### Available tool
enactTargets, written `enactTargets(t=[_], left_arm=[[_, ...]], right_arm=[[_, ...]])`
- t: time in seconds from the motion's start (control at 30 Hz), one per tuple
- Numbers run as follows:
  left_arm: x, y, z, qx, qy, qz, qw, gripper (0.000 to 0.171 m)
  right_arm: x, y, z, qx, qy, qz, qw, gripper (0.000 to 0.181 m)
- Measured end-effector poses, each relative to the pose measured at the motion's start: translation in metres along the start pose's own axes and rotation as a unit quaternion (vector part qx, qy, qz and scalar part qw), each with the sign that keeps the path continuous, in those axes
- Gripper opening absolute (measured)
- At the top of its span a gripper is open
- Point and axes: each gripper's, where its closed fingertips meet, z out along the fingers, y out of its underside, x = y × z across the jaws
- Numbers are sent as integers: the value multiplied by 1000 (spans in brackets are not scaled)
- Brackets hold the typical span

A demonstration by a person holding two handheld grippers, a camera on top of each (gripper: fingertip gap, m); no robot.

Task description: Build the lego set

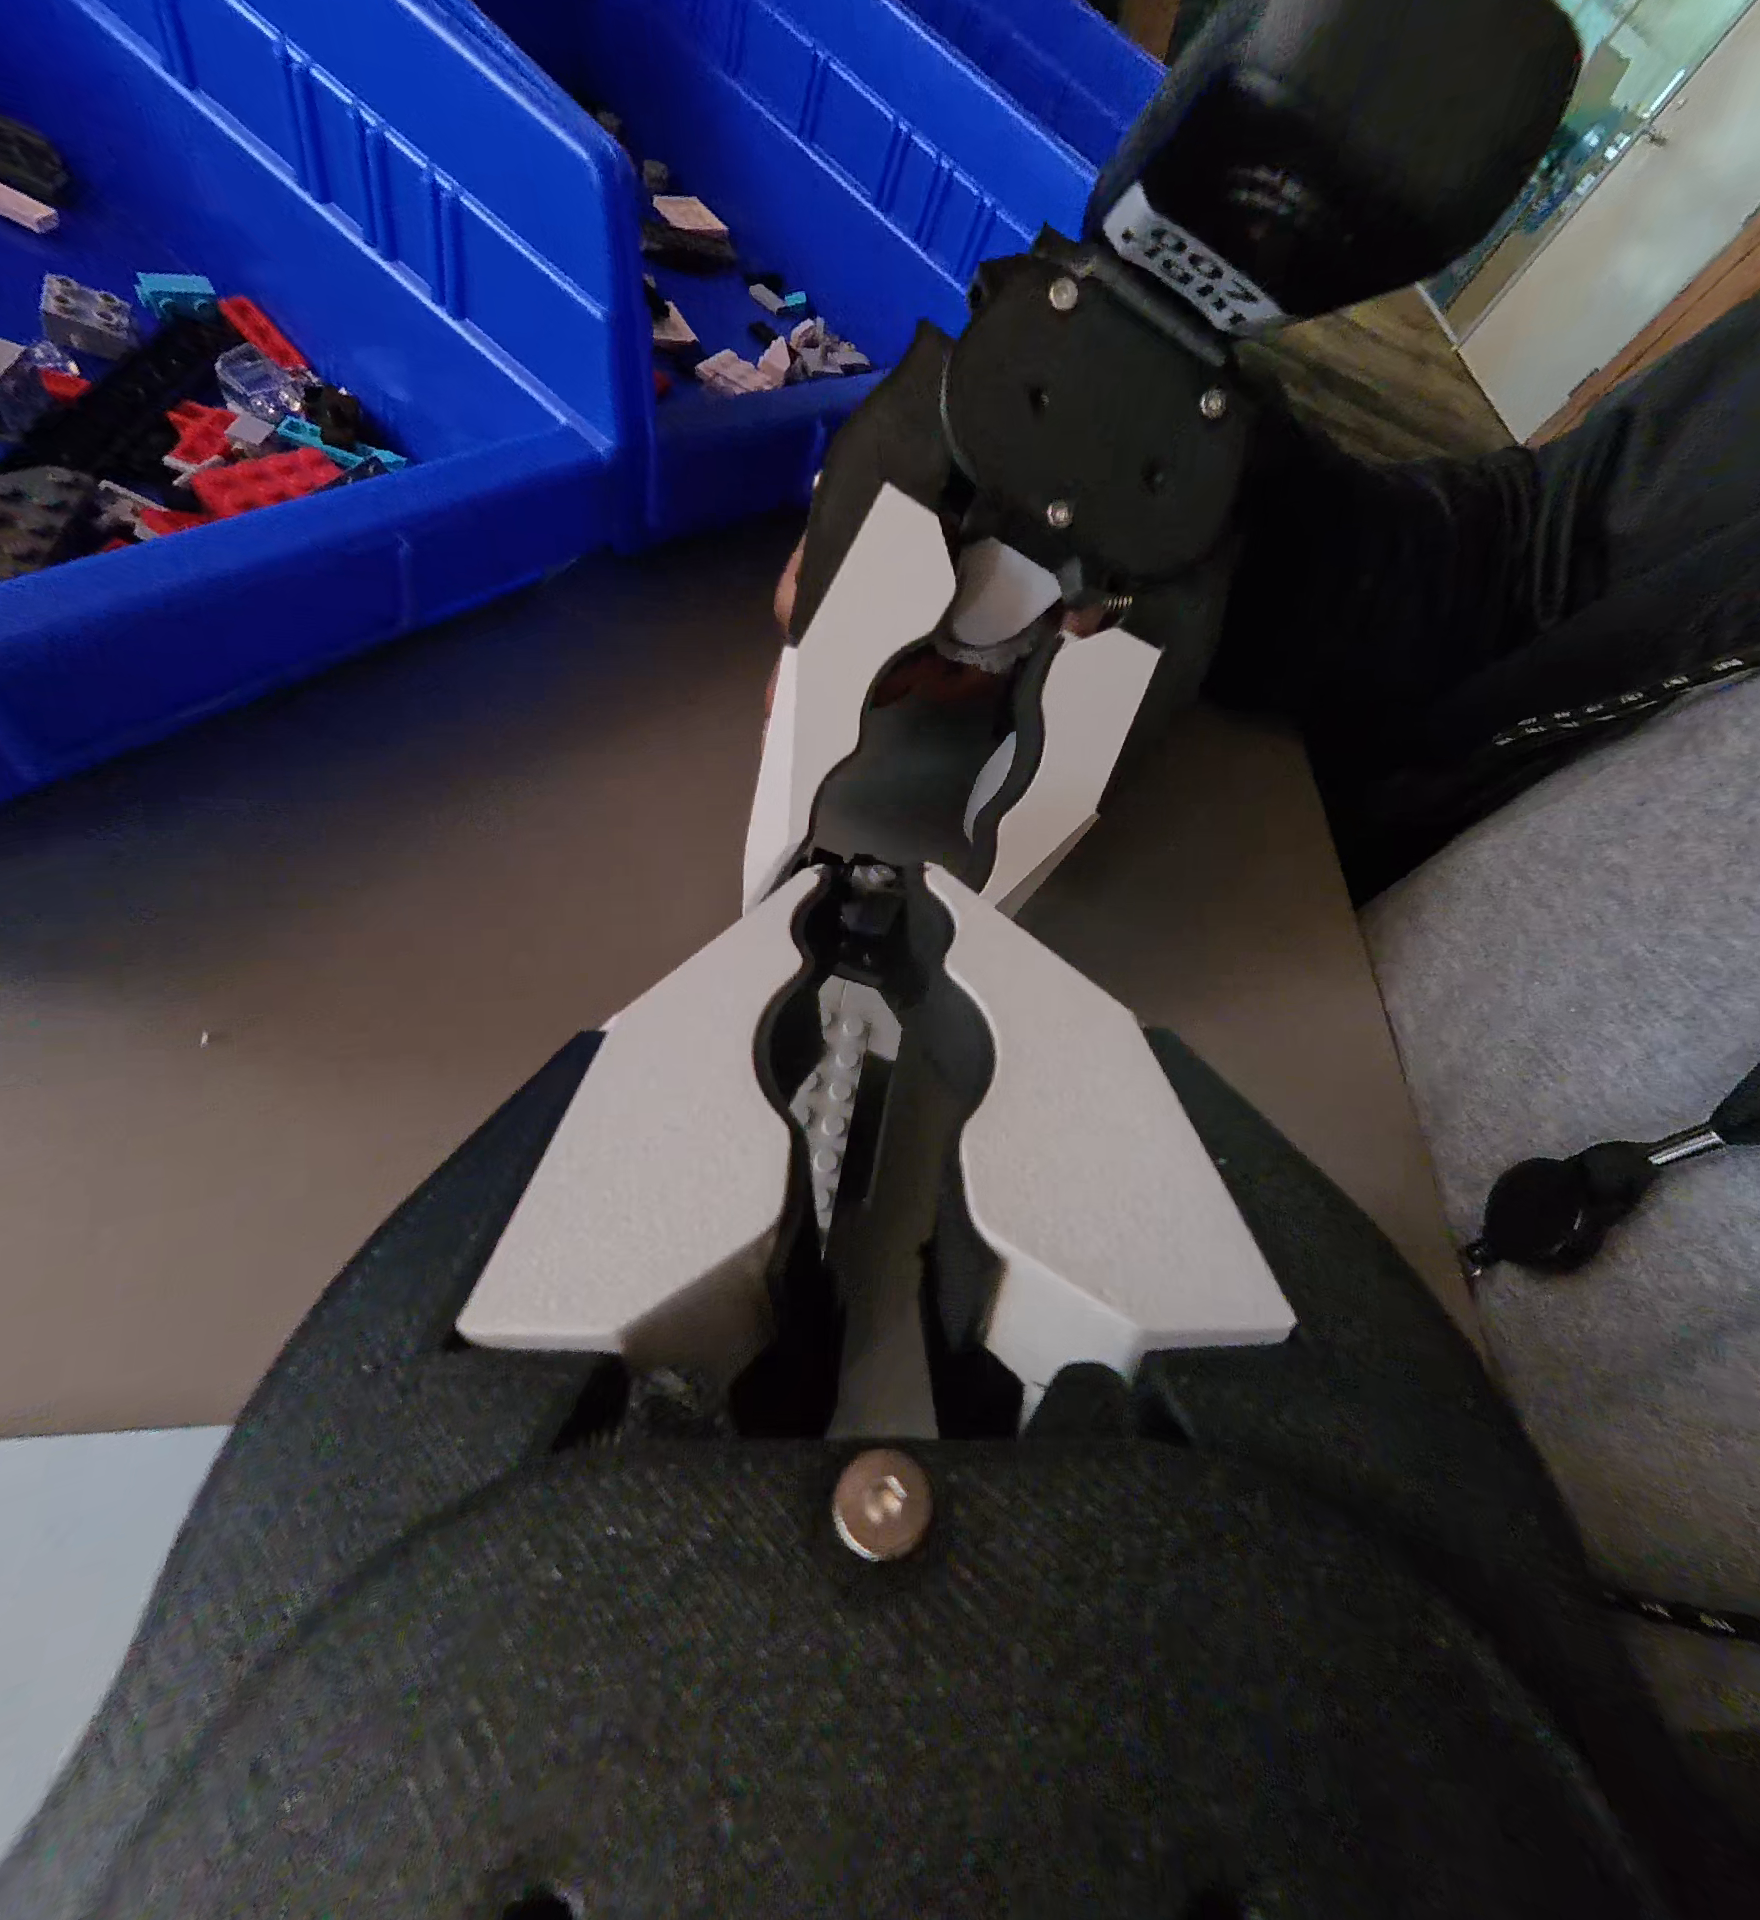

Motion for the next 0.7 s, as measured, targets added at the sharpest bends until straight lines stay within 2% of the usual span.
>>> enactTargets(t=[0.1,0.37,0.7], left_arm=[[2,1,-1,6,-1,-4,1000,11],[13,2,1,12,14,3,1000,11],[23,2,12,12,24,5,1000,11]], right_arm=[[-1,1,-1,-3,2,-2,1000,48],[-6,-9,-11,46,10,0,999,48],[-23,11,-15,-2,-7,-6,1000,48]])
